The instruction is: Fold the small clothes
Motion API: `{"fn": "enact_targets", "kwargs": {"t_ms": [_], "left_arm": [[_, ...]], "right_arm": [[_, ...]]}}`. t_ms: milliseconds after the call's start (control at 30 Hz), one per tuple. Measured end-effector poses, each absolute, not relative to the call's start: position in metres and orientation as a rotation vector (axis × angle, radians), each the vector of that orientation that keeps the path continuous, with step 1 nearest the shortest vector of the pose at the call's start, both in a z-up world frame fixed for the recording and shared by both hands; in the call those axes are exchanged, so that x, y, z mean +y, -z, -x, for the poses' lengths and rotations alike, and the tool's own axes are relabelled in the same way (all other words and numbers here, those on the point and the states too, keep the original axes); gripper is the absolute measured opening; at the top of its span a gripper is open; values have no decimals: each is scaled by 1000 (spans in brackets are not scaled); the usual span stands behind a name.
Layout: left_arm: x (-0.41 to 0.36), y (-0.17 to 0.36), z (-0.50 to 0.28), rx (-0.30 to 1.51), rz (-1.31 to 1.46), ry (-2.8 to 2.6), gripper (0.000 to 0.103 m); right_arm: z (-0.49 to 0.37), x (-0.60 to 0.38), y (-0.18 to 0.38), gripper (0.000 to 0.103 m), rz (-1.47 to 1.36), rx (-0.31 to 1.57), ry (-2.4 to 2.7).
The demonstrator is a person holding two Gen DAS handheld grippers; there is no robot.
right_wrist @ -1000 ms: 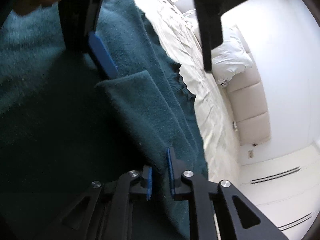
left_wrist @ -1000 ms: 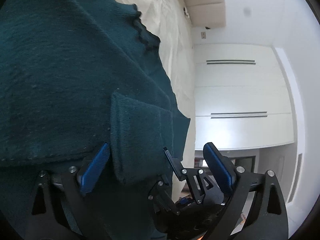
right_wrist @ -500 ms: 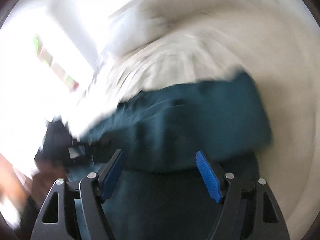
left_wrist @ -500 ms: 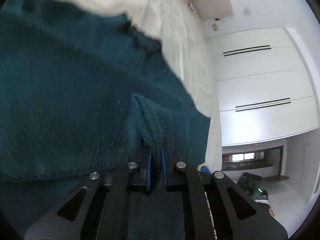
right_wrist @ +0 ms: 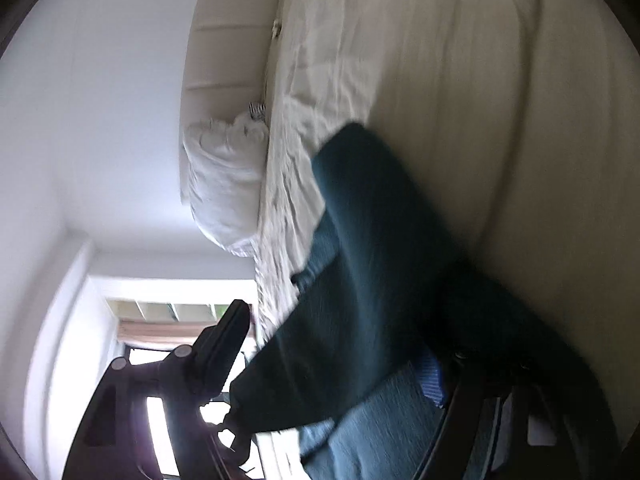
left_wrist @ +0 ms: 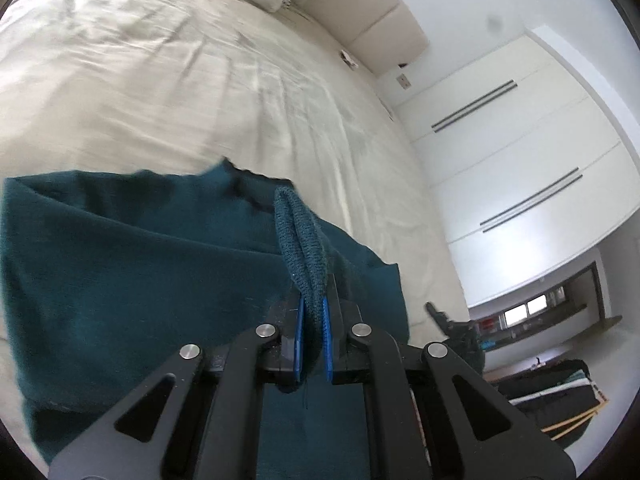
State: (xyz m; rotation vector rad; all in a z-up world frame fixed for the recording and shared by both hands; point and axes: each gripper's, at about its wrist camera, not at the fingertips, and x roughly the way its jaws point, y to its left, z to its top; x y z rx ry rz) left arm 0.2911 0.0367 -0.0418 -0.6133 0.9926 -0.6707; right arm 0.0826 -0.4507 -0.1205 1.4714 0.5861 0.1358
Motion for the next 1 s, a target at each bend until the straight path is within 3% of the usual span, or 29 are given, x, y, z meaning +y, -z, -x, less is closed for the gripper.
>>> {"fn": "enact_targets", "kwargs": {"t_ms": [167, 433, 800, 1000], "left_arm": [[81, 82, -300, 1018, 691, 585, 6], [93, 133, -289, 1090, 669, 554, 6], [89, 131, -297, 1070, 647, 567, 6], [90, 124, -293, 1049, 588, 552, 6]], "right_arm": [[-88, -460, 127, 80, -1531, 512, -143], [-102, -459, 135, 78, -1491, 545, -178], [-101, -458, 136, 76, -1482, 564, -199], [-110, -452, 129, 80, -1413, 575, -206]]}}
